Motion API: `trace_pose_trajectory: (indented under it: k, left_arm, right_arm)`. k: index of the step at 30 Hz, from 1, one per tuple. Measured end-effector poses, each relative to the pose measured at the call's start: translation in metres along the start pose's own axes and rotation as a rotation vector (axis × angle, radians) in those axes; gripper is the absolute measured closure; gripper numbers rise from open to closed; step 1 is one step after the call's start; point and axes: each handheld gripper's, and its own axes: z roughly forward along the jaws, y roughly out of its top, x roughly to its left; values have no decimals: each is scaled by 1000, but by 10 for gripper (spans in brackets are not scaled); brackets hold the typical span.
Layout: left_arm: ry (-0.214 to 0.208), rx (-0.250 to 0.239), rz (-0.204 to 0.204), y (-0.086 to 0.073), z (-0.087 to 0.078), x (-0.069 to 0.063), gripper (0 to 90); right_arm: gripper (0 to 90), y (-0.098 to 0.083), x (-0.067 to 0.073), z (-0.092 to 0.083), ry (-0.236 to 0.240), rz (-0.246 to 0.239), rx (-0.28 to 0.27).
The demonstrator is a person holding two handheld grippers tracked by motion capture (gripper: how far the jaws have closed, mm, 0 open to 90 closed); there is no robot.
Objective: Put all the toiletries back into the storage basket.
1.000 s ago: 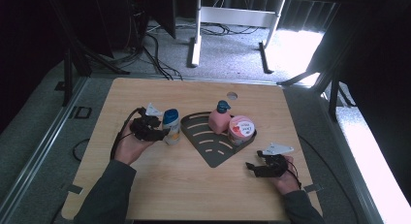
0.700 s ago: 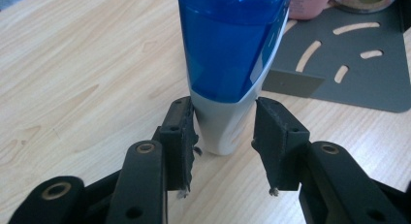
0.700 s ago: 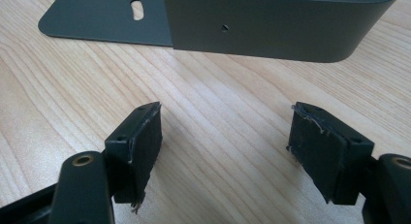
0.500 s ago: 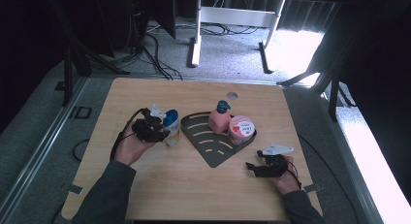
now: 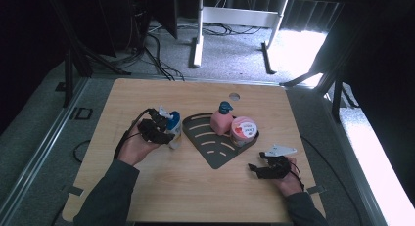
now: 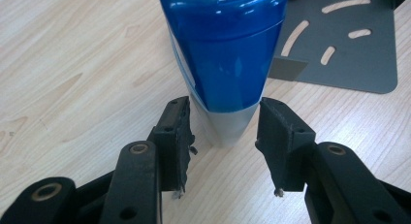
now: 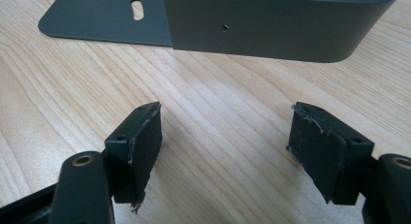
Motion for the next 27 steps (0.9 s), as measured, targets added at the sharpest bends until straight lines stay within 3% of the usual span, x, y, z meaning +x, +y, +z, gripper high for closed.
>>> trace_pose_trajectory:
  k: [8, 12, 27]
  left_arm:
    - [15, 42, 4, 8, 3, -1, 548]
    - [11, 54, -13, 12, 3, 1, 552]
    - [7, 104, -11, 22, 7, 2, 541]
  right_arm:
    - [272, 0, 0, 0, 0, 0, 0]
    - [272, 0, 0, 0, 1, 1, 0]
    - [272, 0, -1, 0, 2, 2, -1]
